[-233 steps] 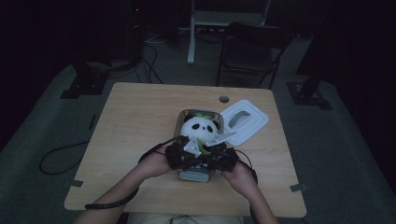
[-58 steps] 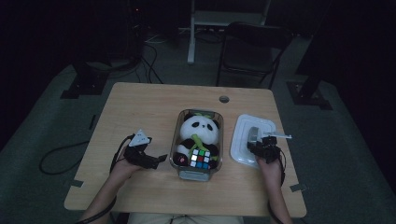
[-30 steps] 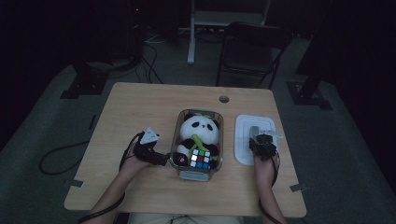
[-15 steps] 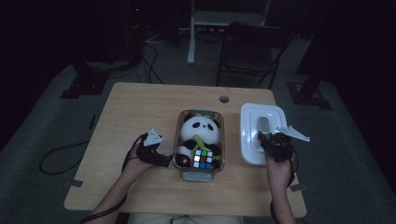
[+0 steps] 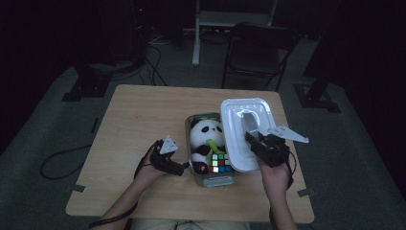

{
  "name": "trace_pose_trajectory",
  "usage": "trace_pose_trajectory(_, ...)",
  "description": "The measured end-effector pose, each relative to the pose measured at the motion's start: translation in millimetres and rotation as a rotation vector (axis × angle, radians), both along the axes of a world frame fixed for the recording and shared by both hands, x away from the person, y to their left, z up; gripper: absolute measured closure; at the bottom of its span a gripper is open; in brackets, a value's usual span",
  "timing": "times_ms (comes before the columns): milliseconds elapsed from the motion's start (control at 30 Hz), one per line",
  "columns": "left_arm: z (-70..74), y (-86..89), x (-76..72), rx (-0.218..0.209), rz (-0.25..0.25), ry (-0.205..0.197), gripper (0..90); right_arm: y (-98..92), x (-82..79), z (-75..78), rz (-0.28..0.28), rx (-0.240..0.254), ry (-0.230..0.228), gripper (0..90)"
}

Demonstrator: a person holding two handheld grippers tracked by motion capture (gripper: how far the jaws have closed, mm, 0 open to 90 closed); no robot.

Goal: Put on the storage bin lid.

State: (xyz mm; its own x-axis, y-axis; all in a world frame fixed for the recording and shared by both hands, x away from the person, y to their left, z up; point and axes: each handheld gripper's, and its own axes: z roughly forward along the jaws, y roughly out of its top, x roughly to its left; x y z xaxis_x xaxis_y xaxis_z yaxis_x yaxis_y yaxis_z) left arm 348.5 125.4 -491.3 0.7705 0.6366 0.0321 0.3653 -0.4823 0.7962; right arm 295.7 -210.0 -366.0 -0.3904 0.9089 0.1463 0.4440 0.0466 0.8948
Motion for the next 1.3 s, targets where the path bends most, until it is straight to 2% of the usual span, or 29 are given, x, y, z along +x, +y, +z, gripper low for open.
trace_pose_trajectory(167,-1.0,-15.4,0.1,-0.002,-0.038,0.012,1.7,23.8,1.0,0.4,0.083,-0.022,0.017,68.1)
trace_pose_trajectory(233,-0.8,-21.8,-1.9,0.003,-0.064,0.016,1.7,31.5,2.9,-1.7,0.121,-0.014,0.033,68.0)
trace_pose_trajectory(300,-0.8,-23.1,-3.6,0.006,-0.072,0.016,1.7,38.4,4.5,-4.5,0.143,-0.015,0.047,68.0)
trace_pose_trajectory(400,-2.7,-18.7,-5.1,-0.008,-0.058,0.028,1.7,46.2,8.6,-10.3,0.174,-0.012,0.077,68.0)
trace_pose_trajectory(467,-3.8,-13.1,-5.0,0.002,-0.044,0.032,1.7,50.8,11.0,-14.0,0.184,-0.022,0.090,68.0)
trace_pose_trajectory(700,-5.1,2.3,-6.0,-0.005,-0.013,0.042,1.7,61.5,16.6,-20.0,0.205,-0.035,0.114,68.0)
trace_pose_trajectory(967,-6.2,8.0,-10.5,0.000,-0.009,0.046,1.7,67.1,23.1,-21.9,0.209,-0.049,0.130,68.0)
trace_pose_trajectory(1300,-7.3,10.9,-14.4,0.003,-0.006,0.051,1.7,67.5,25.9,-25.1,0.226,-0.040,0.160,68.0)
